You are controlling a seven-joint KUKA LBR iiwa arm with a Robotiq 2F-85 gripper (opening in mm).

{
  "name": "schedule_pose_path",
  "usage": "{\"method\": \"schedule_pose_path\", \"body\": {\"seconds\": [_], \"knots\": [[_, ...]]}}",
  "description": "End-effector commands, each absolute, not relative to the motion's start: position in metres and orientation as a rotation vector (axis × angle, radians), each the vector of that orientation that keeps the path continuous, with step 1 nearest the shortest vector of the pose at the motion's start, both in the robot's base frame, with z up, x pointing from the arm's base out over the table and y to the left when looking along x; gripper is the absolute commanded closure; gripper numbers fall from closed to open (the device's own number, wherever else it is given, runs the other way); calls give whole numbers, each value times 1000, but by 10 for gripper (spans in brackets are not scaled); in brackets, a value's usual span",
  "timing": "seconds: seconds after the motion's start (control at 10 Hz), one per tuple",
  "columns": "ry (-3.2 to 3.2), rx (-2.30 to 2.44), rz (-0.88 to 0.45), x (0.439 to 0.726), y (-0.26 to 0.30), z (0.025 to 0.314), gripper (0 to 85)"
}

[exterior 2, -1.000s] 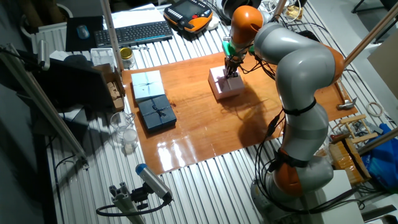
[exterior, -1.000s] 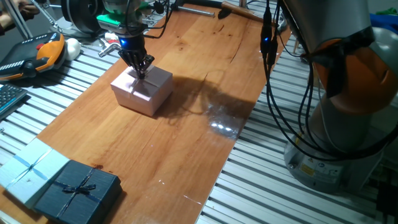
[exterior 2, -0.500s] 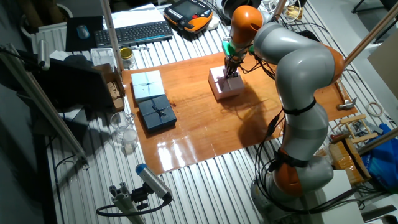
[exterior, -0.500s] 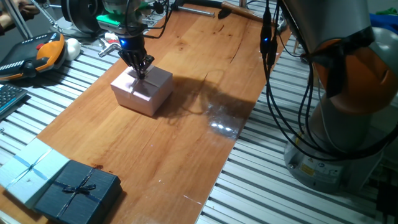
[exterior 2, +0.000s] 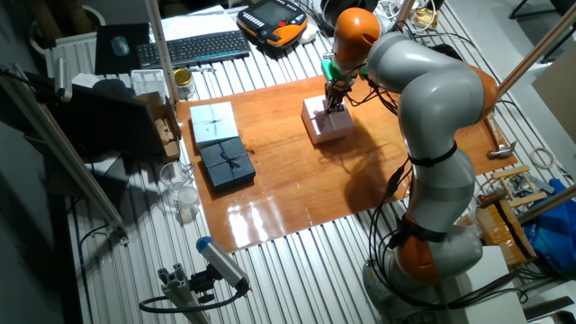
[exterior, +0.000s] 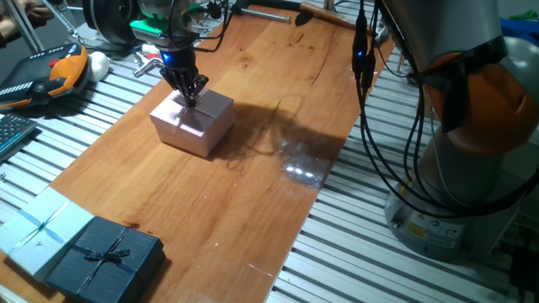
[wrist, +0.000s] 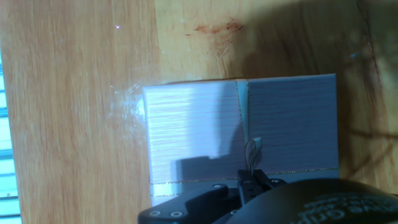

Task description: Cover the box

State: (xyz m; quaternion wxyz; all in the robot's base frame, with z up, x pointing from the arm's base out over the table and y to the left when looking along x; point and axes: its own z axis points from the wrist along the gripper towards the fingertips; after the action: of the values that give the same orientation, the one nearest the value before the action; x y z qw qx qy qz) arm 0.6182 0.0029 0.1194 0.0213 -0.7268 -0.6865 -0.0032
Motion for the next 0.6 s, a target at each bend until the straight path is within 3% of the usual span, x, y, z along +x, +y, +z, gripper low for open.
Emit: {"method": "schedule_pose_path", "body": {"seconds": [0.0,0.5], "knots": [[-2128,-2253,-10,619,2,119,850],[-2141,-2229,-24,619,3,118,850]]}}
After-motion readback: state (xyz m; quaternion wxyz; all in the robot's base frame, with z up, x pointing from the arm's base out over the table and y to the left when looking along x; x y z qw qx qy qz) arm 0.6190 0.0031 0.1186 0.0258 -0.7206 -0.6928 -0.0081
